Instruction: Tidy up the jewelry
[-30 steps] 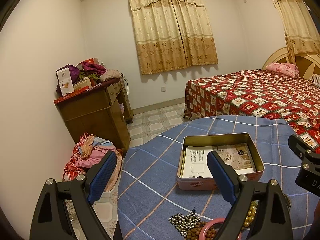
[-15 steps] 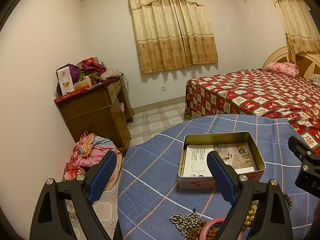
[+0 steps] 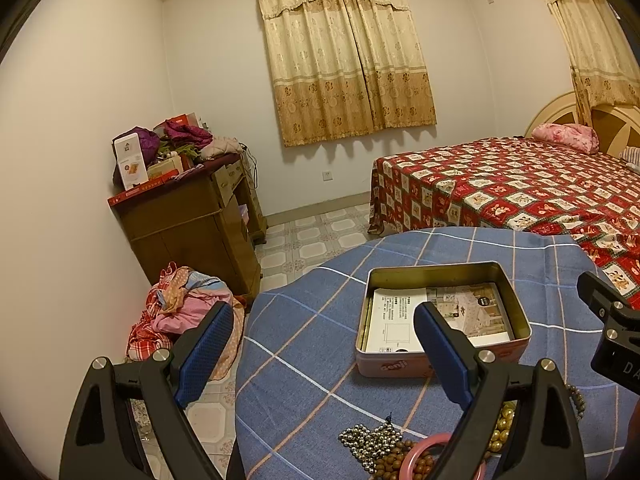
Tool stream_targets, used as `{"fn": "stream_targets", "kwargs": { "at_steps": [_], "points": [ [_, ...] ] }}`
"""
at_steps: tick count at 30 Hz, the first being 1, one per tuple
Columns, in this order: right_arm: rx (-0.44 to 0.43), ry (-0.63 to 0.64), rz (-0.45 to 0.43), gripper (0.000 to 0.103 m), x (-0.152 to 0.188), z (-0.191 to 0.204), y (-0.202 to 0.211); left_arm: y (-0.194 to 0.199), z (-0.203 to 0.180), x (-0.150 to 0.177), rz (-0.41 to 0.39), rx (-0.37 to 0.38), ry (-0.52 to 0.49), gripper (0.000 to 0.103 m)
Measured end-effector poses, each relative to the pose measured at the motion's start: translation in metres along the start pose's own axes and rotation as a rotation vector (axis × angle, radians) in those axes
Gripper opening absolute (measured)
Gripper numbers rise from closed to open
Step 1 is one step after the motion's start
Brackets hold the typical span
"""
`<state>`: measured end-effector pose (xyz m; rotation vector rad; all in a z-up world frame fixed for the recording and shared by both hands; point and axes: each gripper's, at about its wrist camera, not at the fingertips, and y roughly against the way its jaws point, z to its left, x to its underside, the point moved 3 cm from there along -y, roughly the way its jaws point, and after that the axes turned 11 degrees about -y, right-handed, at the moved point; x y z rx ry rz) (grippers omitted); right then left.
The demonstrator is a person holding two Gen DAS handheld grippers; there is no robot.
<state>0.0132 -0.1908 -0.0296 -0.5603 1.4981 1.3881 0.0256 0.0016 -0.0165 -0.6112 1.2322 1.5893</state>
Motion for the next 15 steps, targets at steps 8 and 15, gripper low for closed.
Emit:
{"fn": "stream_targets", "kwargs": {
  "at_steps": [8,15],
  "points": [
    [0.001,0.010,0.004,0.103,-0.0002,-0.0008,-0.0004,-0.0008,0.0001,-0.0016,-0.002,0.003,-0.004,0.092],
    [0.001,0.010,0.009,0.103,-0.0004,-0.0002,-0.0016,-0.0017,-0.0044,0.0001,0.010,0.008,-0.015,0.092]
  ]
}}
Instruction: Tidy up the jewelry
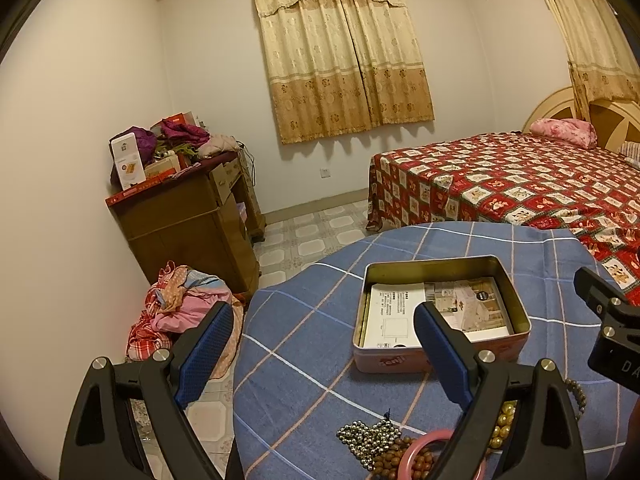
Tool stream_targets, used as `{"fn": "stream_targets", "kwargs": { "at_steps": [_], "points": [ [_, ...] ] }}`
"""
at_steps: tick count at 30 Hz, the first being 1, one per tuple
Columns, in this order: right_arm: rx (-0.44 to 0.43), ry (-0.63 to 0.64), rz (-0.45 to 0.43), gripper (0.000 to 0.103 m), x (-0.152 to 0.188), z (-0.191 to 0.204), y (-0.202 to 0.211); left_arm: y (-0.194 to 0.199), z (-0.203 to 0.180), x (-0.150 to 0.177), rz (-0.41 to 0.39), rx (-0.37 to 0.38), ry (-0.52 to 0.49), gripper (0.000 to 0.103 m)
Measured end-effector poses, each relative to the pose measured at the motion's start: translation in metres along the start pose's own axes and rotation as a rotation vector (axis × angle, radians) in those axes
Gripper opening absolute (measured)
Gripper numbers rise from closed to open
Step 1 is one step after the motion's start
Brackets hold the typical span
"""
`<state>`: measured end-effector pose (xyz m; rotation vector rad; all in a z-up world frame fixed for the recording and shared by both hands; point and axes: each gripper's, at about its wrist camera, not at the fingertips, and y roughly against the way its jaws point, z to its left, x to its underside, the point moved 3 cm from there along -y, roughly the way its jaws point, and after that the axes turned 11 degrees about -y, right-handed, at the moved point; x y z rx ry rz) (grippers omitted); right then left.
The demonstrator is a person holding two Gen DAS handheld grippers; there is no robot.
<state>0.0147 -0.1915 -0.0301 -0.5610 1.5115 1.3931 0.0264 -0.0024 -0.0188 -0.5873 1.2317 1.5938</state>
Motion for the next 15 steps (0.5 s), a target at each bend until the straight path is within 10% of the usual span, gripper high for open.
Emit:
{"fn": "stream_targets", "kwargs": {
  "at_steps": [15],
  "points": [
    [0.022,0.005,0.016,0.103,0.014,-0.010,0.000,-0.005,-0.007,0.016,0.025,0.026,-0.022,0.092]
  ]
}}
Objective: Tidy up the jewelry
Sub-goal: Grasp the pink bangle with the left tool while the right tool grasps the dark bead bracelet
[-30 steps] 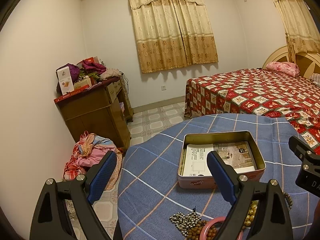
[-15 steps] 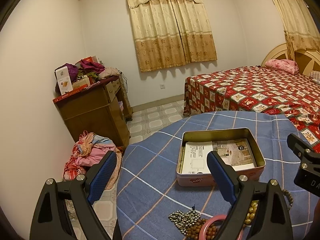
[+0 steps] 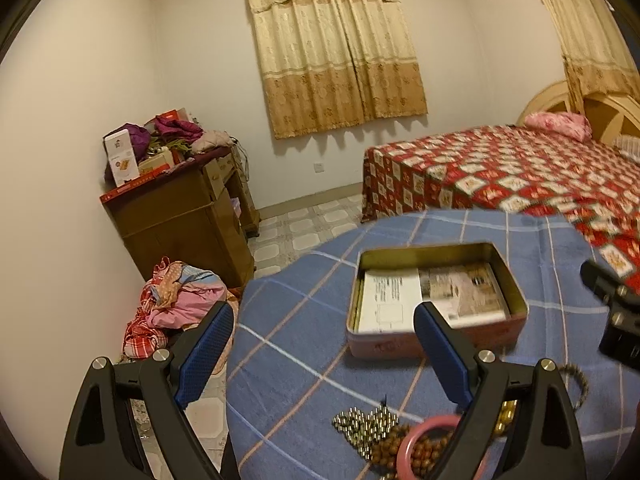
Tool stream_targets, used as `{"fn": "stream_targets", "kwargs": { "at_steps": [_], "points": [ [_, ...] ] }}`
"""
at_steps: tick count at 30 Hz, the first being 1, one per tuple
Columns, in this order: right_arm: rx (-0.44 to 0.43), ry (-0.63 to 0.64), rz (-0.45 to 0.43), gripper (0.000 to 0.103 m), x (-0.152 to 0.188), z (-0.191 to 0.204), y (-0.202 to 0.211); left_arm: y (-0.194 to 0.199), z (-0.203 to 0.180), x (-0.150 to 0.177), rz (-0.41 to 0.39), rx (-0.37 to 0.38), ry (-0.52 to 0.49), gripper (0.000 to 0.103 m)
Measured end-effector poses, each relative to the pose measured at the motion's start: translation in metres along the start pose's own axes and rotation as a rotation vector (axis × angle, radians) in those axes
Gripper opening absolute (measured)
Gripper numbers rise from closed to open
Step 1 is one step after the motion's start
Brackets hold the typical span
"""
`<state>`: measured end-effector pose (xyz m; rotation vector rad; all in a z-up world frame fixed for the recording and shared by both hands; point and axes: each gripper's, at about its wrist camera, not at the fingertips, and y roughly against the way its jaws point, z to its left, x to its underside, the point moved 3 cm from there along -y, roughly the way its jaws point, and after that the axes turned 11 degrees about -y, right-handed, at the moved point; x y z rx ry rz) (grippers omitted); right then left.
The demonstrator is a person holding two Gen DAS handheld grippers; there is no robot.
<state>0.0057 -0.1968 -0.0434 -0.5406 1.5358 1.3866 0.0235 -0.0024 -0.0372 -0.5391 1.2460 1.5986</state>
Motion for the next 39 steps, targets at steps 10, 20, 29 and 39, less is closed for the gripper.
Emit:
{"fn": "stream_targets", "kwargs": {
  "at_steps": [10,20,29,39],
  "points": [
    [0.048,-0.011,0.065,0.103,0.027,-0.031,-0.009,-0.020,-0.017,0.044,0.089,0.060,-0.033,0.092],
    [0.090,0.031,0.129,0.096,0.062,-0.054,-0.008,-0.019,-0.039,0.078,0.132,0.160,-0.065,0.070],
    [0.043,0.056,0.253,0.079,0.087,-0.048,-0.025,-0.019,-0.053,0.089,0.145,0.238,-0.070,0.045],
    [-0.003,0.097,0.337,0.045,0.097,-0.032,-0.042,-0.019,-0.055,0.087,0.130,0.314,-0.067,0.013]
  ]
}}
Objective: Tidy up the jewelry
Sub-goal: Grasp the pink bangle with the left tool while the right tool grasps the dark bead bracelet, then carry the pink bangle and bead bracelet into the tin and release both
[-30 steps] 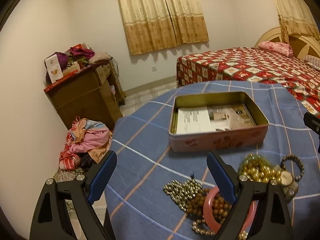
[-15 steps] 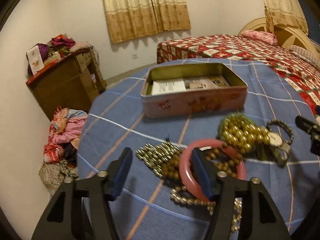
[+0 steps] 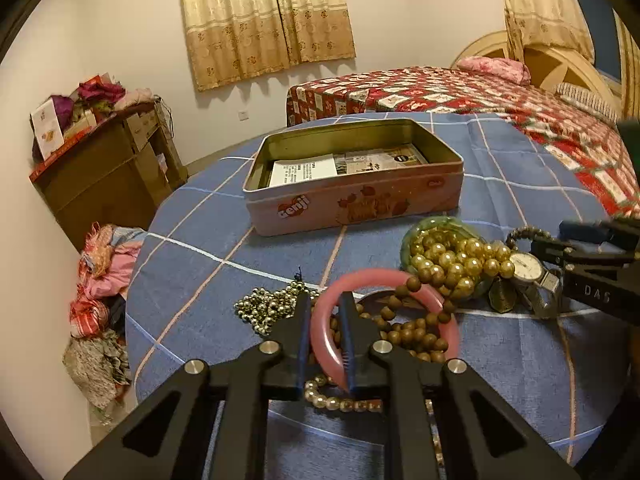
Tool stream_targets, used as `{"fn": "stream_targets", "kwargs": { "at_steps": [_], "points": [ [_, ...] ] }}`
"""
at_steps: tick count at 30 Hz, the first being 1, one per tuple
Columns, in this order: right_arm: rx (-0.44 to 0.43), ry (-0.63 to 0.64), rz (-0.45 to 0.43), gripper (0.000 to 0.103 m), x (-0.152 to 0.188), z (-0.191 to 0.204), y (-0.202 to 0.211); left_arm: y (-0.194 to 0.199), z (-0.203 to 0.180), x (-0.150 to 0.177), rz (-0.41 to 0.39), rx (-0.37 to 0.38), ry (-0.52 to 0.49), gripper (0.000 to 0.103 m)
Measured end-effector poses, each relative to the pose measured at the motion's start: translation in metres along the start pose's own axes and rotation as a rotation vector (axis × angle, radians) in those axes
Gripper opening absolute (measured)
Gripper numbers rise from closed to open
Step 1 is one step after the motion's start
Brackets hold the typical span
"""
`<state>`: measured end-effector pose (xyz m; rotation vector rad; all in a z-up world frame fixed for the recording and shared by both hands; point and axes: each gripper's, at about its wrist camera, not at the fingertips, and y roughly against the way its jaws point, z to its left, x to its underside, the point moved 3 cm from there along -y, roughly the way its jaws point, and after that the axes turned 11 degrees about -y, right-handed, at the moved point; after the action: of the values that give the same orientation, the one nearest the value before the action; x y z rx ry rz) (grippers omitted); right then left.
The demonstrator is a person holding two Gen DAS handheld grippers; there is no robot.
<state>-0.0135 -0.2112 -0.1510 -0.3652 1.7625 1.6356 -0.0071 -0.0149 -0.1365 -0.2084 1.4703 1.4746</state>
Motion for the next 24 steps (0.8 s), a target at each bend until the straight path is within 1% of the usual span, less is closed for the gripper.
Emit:
{"fn": "stream_targets", "kwargs": {
  "at_steps": [1,2,5,8,15,24],
  "points": [
    [-0.011,0.001,0.001,0.025,0.001,0.001,0.001,0.001,0.002,0.000,-0.003,0.010,0.011,0.012],
    [-0.009,0.003,0.003,0.011,0.002,0.002,0.001,0.002,0.005,-0.001,-0.007,0.009,0.018,0.012],
    [-0.023,-0.019,0.003,0.010,0.002,0.001,0.003,0.009,0.011,-0.005,-0.033,0.010,0.026,0.011],
    [-0.024,-0.034,-0.017,0.010,-0.001,-0.001,0.007,0.017,0.016,-0.011,-0.059,0.005,0.035,0.010],
    [-0.029,-0.044,-0.080,0.010,-0.017,-0.005,0.020,0.028,0.027,-0.027,-0.108,-0.048,0.023,0.010],
    [-0.035,-0.055,-0.127,0.010,-0.036,-0.009,0.028,0.032,0.040,-0.050,-0.147,-0.068,0.036,0.010]
  ]
}}
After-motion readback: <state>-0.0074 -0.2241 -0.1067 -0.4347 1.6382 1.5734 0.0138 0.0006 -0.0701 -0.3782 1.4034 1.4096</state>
